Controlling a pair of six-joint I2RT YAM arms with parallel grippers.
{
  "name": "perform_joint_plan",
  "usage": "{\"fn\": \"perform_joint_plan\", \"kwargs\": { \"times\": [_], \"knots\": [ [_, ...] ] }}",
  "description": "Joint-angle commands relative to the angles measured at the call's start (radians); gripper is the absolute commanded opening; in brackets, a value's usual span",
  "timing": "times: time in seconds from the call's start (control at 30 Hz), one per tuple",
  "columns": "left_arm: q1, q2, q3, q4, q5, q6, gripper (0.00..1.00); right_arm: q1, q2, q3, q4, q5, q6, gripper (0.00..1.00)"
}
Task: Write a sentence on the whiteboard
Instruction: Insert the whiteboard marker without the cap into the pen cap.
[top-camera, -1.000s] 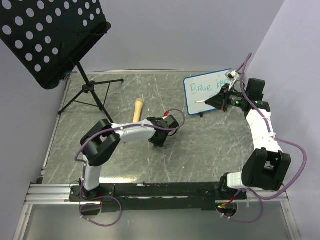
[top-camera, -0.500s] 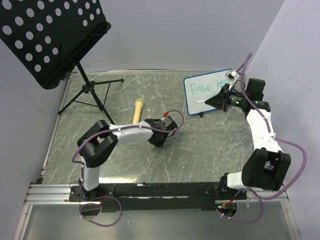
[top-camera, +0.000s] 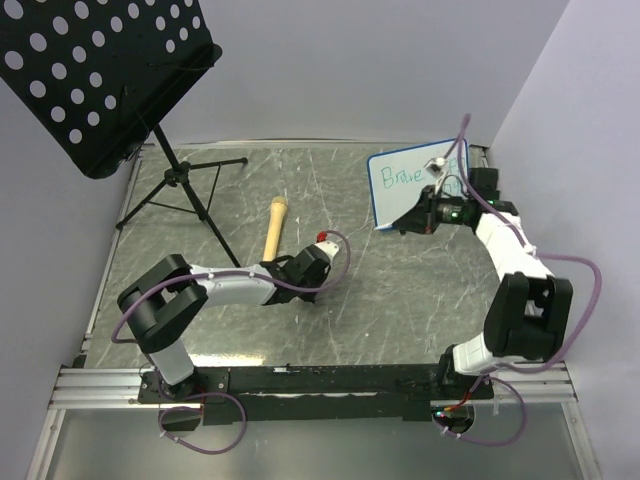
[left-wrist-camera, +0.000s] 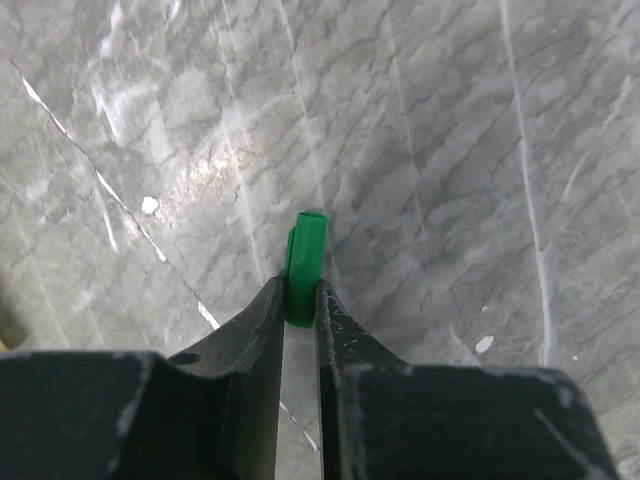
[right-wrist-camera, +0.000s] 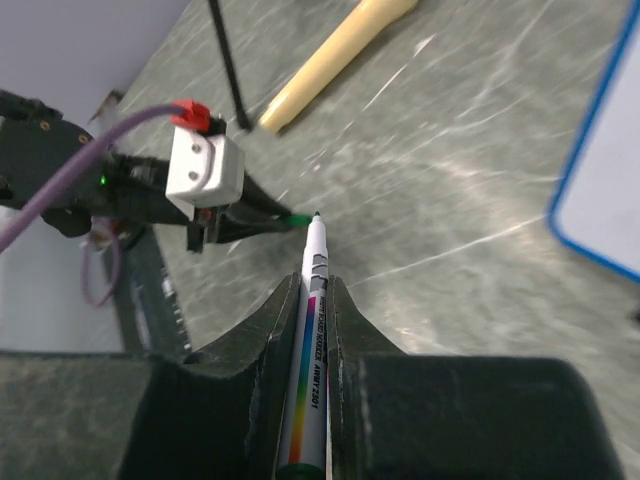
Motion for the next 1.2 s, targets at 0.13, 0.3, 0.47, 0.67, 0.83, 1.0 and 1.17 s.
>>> {"fn": "perform_joint_plan", "kwargs": {
  "times": [0.13,0.3,0.47,0.67,0.83,1.0,1.17],
  "knots": [
    [0.003,-0.018,-0.066,0.199,0.022,0.022,0.12,0.17,0.177,-0.056,0.071,-0.026,0.083,0.0],
    [0.003,-0.095,-0.141,0.283,0.025,0.016,0.12,0.202,0.282,-0.044,0.101,-0.028,0.121,0.0],
    [0.003,-0.127,-0.202,0.365,0.055,0.036,0.13,0.233,0.325,-0.027,0.083,-0.016,0.102,0.0],
    [0.001,-0.135,-0.24,0.435,0.071,0.066,0.13,0.273,0.386,-0.004,0.048,-0.011,0.083,0.0],
    [-0.008,-0.181,-0.285,0.493,0.084,0.109,0.13,0.293,0.421,0.008,0.04,-0.011,0.08,0.0],
    [-0.014,-0.208,-0.306,0.529,0.114,0.129,0.13,0.313,0.437,0.017,0.043,-0.013,0.088,0.0],
    [-0.028,-0.217,-0.313,0.543,0.13,0.148,0.13,0.322,0.441,0.029,0.039,-0.031,0.091,0.0]
  ]
}}
